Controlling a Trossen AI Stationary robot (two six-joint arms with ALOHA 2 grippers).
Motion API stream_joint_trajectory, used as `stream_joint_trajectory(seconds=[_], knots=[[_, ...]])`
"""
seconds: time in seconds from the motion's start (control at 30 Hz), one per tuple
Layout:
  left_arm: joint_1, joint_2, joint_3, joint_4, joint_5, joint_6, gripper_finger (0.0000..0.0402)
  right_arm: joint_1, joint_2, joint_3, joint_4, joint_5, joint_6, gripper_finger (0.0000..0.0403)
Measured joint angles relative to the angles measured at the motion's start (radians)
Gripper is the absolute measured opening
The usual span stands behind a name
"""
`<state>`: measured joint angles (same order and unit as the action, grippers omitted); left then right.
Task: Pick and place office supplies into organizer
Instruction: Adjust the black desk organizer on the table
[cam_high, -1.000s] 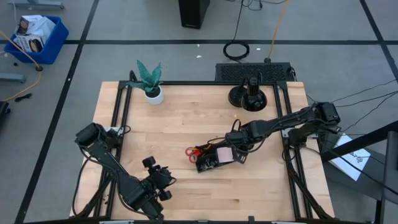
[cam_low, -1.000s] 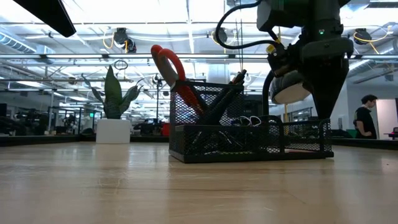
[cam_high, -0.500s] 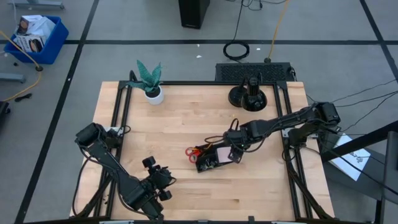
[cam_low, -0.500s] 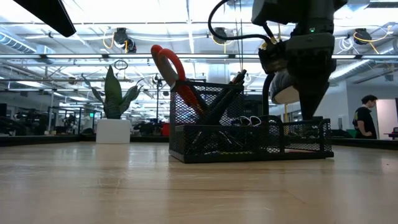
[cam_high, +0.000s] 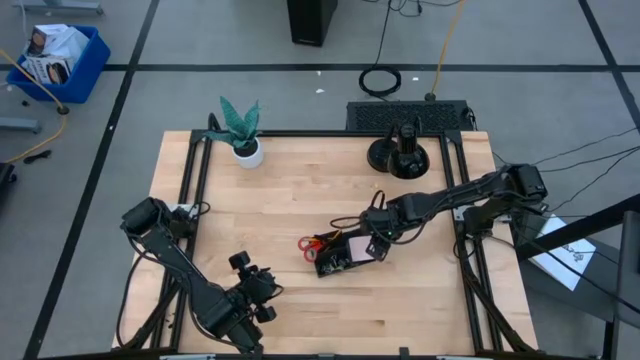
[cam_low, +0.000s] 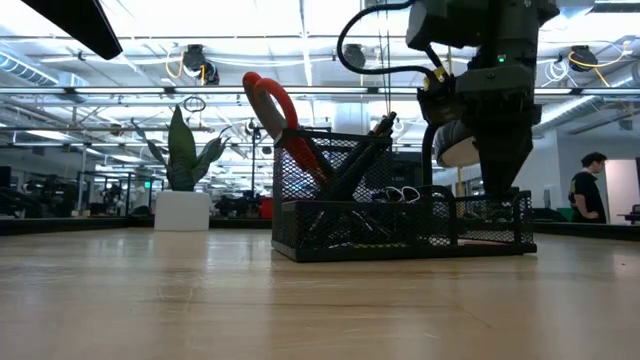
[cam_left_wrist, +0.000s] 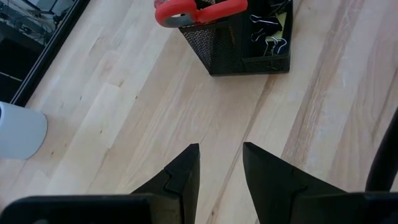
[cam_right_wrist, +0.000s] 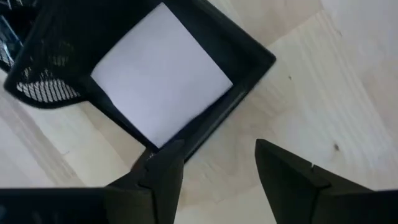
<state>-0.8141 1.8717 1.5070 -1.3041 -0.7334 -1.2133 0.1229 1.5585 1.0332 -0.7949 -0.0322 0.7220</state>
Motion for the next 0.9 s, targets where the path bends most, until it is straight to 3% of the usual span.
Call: stream_joint_trajectory(seconds=[0.17,0.4,0.9], knots=[[0.0,0.0,0.0,0.0,0.0,0.0,0.0127,0.001,0.0,-0.055,0.107,-0.026,-0.001,0.019],[0.0,0.0,0.0,0.0,-0.007,0.0,0.0127,0.0,0.0,-0.081,0.114,-0.023,0.026,0.018],[0.0,0.0,0.0,0.001,-0.007,0.0,0.0127,0.001,0.0,-0.082,0.125,-0.077,0.109,0.0107]])
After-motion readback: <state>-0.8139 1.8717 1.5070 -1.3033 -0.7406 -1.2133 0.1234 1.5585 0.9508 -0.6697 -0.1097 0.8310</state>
